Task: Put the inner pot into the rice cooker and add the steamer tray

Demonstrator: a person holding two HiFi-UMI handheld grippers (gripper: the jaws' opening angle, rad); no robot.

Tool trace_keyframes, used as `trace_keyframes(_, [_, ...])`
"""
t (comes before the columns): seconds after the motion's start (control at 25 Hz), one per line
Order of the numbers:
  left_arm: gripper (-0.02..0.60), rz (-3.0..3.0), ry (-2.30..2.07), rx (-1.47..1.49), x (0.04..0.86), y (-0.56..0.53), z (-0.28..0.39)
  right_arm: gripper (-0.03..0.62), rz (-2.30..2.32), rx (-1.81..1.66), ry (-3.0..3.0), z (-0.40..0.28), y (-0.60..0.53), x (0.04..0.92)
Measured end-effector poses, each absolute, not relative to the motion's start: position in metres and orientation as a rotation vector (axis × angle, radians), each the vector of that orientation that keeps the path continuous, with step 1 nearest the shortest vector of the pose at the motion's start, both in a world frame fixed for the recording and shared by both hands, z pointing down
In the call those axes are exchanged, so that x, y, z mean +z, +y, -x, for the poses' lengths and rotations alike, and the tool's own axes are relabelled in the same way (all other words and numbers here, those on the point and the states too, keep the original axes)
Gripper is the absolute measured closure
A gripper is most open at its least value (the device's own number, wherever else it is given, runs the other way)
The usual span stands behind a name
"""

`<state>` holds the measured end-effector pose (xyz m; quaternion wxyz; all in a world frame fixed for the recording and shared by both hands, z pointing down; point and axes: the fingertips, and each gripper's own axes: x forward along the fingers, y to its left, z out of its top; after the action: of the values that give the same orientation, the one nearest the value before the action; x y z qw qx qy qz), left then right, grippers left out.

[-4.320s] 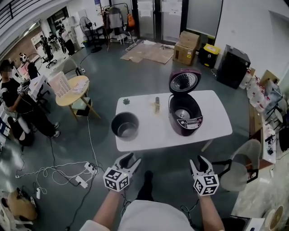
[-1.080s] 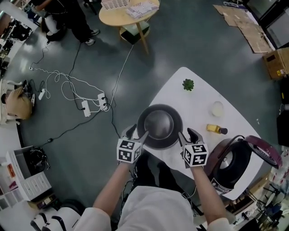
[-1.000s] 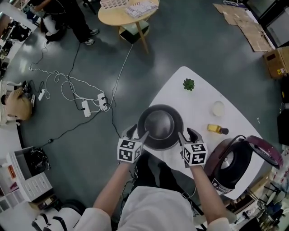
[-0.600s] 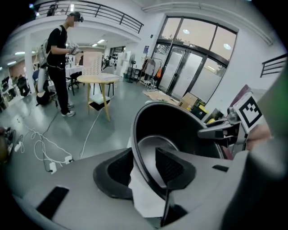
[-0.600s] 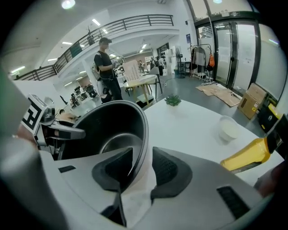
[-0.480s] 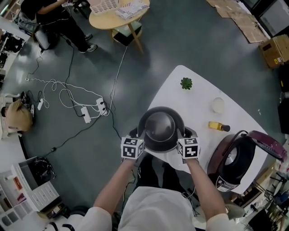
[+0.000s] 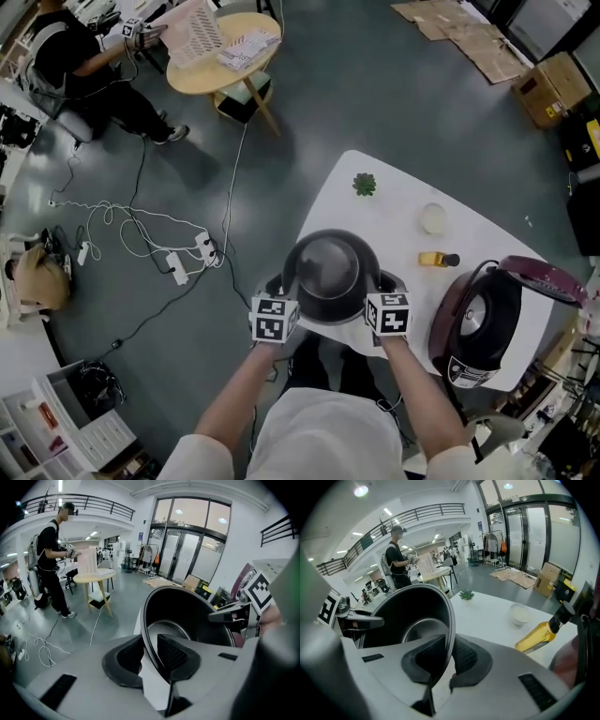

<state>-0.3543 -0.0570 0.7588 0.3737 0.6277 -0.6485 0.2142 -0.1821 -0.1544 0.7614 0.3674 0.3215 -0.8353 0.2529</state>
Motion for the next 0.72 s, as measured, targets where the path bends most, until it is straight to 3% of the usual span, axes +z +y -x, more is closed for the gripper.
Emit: trace_keyframes(0.72, [0.476, -1.864, -1.653, 0.497, 0.655, -0.081, 0.297, 0.556, -1.151, 0.671, -2.198, 0.110, -0.155, 0.646])
